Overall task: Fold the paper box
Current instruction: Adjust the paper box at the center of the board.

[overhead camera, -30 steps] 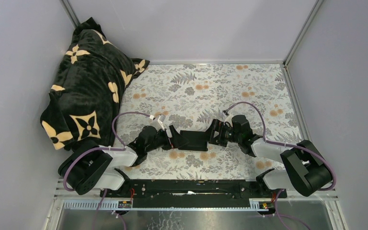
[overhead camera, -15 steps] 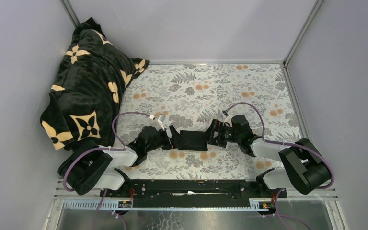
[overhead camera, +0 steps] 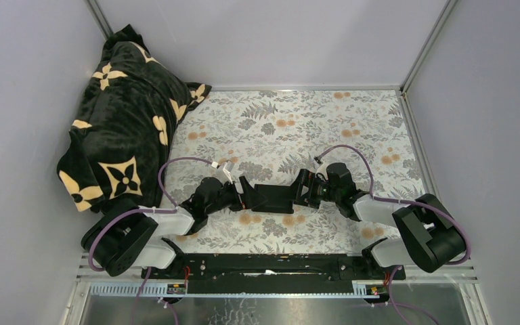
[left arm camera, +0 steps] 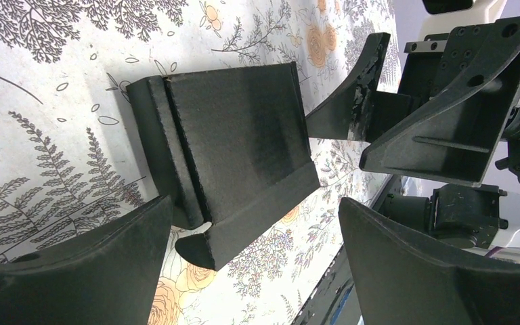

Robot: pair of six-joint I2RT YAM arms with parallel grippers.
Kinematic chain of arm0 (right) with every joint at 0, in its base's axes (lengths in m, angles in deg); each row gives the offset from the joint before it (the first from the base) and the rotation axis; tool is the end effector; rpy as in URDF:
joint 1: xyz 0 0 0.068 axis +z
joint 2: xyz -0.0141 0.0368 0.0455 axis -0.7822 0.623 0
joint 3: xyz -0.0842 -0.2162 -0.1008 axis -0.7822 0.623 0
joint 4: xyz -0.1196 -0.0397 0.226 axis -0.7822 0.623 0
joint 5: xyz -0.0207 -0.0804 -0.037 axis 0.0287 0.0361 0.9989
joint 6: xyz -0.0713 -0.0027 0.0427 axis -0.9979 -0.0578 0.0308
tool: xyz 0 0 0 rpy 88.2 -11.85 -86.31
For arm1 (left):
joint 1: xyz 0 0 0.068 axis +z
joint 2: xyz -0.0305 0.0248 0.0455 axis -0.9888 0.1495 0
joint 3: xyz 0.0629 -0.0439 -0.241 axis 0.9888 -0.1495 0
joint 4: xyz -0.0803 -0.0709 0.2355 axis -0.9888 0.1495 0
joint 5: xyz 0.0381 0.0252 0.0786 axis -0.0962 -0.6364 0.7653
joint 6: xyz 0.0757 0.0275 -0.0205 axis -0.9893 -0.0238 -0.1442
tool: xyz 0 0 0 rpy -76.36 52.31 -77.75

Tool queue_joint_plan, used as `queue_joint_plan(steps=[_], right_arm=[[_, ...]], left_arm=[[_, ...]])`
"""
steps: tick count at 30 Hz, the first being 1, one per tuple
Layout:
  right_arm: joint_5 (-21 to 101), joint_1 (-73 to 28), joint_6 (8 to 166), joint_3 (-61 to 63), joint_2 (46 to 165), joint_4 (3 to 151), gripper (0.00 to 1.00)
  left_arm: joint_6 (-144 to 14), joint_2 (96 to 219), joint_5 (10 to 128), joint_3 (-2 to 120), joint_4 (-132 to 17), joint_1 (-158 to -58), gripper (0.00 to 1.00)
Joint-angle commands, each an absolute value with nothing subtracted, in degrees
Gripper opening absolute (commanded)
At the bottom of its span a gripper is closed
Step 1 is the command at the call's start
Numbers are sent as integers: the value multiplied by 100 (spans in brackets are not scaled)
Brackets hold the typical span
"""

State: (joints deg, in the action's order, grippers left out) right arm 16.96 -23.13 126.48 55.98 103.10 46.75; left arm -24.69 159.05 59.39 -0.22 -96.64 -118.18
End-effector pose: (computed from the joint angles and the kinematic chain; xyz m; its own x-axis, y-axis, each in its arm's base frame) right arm 0.2206 0.1617 0.1138 -0.8733 0.2327 -0.4280 -0.2527 0.5346 0.8064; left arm 0.1934 -0.1720 0.1046 -0.8137 -0.3234 -0.4831 0.2536 0.5502 -0.7956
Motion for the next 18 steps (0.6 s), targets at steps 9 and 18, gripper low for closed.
queue_joint_plan(steps=[9,18], right_arm=[[1485,-2325,12729,5397,10416,4288,100],[1428,-2318,12805,5397,10473,4149,100]], left_arm=[[-2577,15841,5868,85,-9997,-11853,99],[-2553,15817,5859,60,-10023,-11858,99]])
